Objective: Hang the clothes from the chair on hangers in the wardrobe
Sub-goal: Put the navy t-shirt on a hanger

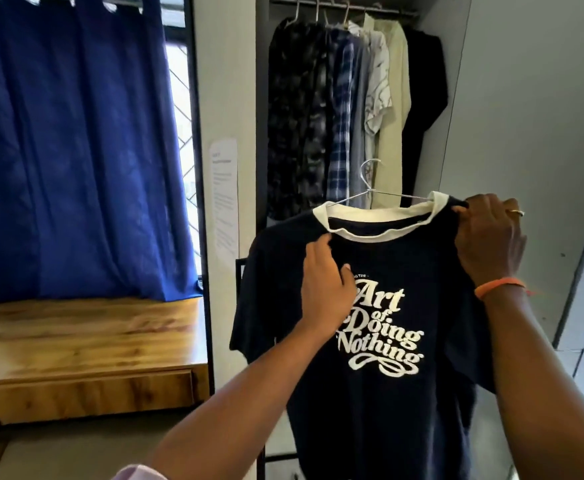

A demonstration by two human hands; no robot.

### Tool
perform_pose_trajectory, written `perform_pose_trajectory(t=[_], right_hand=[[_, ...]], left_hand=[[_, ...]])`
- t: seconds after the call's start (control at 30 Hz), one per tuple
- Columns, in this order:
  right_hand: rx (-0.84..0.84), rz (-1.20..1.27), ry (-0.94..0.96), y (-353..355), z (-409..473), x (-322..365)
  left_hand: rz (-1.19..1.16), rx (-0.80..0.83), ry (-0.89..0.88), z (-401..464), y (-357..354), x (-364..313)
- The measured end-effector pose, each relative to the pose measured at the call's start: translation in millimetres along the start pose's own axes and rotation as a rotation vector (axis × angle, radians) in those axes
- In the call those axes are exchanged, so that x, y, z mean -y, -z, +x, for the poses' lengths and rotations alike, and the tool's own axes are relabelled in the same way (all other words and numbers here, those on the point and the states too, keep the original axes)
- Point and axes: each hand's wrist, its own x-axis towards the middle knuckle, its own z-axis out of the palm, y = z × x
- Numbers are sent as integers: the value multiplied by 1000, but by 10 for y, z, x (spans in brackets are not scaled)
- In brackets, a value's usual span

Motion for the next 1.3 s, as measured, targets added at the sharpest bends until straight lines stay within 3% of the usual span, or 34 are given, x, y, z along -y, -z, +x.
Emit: perform_pose_trajectory(t=[0.13,0.23,0.37,0.6,0.8,1.0,1.3], right_hand=[[-11,17,-91,-422,203,-324],[7,13,-95,-850,359,-423],[70,-29,-12,-1582,485,-281],[221,84,149,-3099,981,206],[224,183,262,-3942,1666,579],[210,186,392,-4542,2479,928],[71,137,431,-5329,3754,1742]], left_hand=[[-19,76,-71,259,-414,78],[-84,76,35,553,-790,198],[-216,-5,200,987,-1193,408],[-140,-239,346,2163,-1715,1228],[-22,-395,300,3321,-1702,1723],[25,-349,238,4418,-1534,1920],[63,-267,116,6311,-988,2176]])
